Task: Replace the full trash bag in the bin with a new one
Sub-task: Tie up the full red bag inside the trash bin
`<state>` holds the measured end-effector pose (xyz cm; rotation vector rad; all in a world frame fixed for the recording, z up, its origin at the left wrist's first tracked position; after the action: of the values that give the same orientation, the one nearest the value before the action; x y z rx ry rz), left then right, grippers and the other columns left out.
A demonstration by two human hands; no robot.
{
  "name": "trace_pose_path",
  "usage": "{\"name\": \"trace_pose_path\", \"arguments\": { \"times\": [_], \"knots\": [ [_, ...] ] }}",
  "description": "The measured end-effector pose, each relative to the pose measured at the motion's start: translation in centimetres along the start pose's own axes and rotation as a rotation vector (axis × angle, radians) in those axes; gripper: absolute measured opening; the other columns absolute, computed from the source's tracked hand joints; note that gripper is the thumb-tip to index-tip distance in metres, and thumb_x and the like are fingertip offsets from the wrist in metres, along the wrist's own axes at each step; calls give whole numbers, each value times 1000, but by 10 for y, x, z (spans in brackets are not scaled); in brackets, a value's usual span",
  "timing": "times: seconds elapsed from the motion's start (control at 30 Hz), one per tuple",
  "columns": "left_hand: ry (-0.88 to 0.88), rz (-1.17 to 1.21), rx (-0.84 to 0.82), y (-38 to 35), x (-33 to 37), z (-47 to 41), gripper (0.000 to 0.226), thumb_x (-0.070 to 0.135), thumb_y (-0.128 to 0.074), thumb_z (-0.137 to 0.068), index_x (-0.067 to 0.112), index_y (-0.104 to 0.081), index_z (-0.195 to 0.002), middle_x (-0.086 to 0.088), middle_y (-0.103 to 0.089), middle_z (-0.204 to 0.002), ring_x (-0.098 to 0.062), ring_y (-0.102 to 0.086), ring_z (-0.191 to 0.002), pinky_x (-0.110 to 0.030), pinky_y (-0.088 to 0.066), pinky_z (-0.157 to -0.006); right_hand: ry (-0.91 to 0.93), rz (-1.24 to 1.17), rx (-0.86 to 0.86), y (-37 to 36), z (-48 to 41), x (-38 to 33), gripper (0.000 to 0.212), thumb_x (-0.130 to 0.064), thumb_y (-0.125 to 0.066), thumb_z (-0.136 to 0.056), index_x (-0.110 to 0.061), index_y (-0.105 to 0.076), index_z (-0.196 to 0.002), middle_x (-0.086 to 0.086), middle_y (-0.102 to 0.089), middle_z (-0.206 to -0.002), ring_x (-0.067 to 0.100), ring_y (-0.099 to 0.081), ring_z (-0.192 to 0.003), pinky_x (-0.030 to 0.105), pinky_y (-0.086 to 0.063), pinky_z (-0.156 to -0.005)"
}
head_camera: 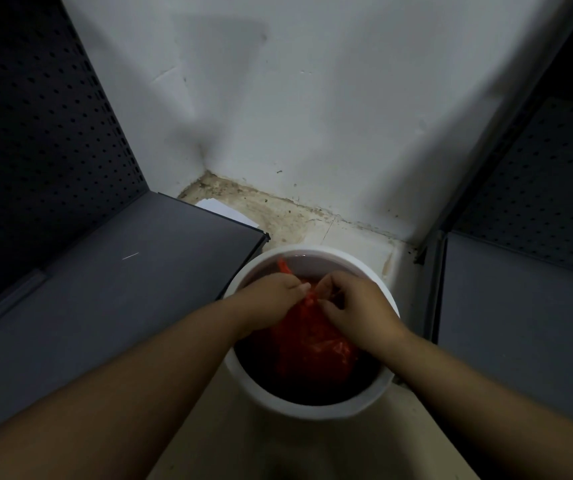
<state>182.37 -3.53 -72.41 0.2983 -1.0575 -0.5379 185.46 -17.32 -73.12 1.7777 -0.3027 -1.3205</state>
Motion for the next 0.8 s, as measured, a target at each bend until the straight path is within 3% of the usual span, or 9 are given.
{"name": "trace_pose_path", "arguments": {
  "times": [0.07, 0.17, 0.27, 0.33, 0.4, 0.5, 0.63, 0.8],
  "knots": [
    [38, 44, -30, -1, -3, 1, 38, 33, -40, -98, 6, -67, -103, -14, -65, -108, -26, -58, -103, -39, -41, -97, 74, 69, 11, 1, 7, -4, 11, -24, -66, -85, -15, -67, -91, -1, -66, -89, 12, -59, -83, 20, -46, -76],
    [32, 46, -15, -2, -2, 1, 39, 34, -41, -97, 9, -68, -85, -16, -67, -102, -28, -60, -100, -44, -43, -99, 78, 188, 5, 0, 12, -10, 31, -43, -64, -84, -15, -66, -97, 1, -66, -96, 16, -61, -89, 27, -47, -81],
    [14, 27, 3, 1, -1, -1, 40, 32, -42, -97, 11, -63, -71, -11, -64, -79, -23, -59, -78, -38, -45, -85, 89, 264, 7, -3, 11, -13, 31, -39, -58, -89, -11, -66, -98, 6, -66, -100, 22, -62, -95, 32, -48, -84],
    [-5, -18, 1, 4, -1, -1, 39, 31, -43, -97, 8, -64, -74, -8, -60, -74, -19, -55, -73, -34, -43, -79, 103, 280, -20, -5, 11, -12, 28, -34, -55, -92, -10, -67, -100, 7, -66, -103, 24, -61, -98, 35, -47, -86],
    [-34, -109, -12, 7, 0, 2, 35, 31, -45, -97, 6, -70, -95, -10, -67, -94, -21, -60, -88, -29, -41, -82, 117, 281, -52, -7, 12, -11, 28, -31, -53, -94, -8, -66, -101, 9, -65, -105, 26, -60, -99, 35, -47, -87],
    [-131, -372, 2, 12, 7, 4, 31, 27, -50, -95, 12, -67, -115, -6, -66, -119, -17, -57, -109, -13, -33, -74, 143, 315, -95, -9, 13, -10, 29, -31, -48, -96, -9, -66, -103, 7, -63, -105, 23, -59, -99, 31, -44, -85],
    [-151, -682, 46, 14, 13, 3, 35, 33, -46, -95, 20, -61, -124, -4, -59, -131, -21, -52, -121, -24, -35, -98, 127, 367, -141, -13, 14, -5, 21, -25, -51, -95, -9, -65, -95, 7, -63, -103, 25, -60, -98, 32, -45, -84],
    [-186, -765, 179, 22, 3, 9, 32, 39, -48, -94, 25, -64, -118, -11, -57, -127, -28, -54, -114, -31, -41, -98, 58, 394, -235, -16, 18, 7, 18, -20, -52, -92, -10, -65, -98, 8, -64, -109, 26, -60, -103, 31, -45, -89]
  ]
}}
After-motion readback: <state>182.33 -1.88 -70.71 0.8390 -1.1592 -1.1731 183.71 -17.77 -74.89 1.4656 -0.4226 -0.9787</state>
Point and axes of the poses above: each hand's wrist, its own z-axis away from the middle knuckle, its own y-axis out of the back of the hand, x = y × z, the point moved 3 cm from there along -z, towards the middle knuckle
